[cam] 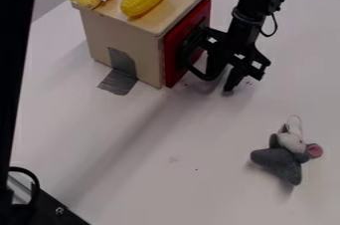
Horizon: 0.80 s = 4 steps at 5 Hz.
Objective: Open the drawer
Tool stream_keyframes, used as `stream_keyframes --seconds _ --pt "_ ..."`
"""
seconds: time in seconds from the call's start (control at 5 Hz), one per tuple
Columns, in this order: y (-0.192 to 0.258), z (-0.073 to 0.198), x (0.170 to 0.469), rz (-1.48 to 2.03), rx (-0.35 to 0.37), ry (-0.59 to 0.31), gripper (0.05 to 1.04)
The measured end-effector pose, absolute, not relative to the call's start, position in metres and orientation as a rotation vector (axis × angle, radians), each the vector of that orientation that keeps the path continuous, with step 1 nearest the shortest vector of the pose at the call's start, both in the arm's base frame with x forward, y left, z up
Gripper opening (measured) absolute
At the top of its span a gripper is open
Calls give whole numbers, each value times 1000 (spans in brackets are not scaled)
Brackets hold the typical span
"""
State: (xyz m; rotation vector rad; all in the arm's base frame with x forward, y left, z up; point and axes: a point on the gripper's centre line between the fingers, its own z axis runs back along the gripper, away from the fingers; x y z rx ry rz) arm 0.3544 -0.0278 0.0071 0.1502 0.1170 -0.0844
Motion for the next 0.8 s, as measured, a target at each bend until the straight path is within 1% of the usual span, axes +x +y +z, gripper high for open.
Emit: stream_keyframes --seconds 0.2,0.4,0.6,0.8 --pt "-30 9 354 -81 149 104 187" --pt "-32 9 354 -78 144 103 140" --pt "-36 8 353 -81 138 103 135" --pt "-51 8 352 -110 139 98 132"
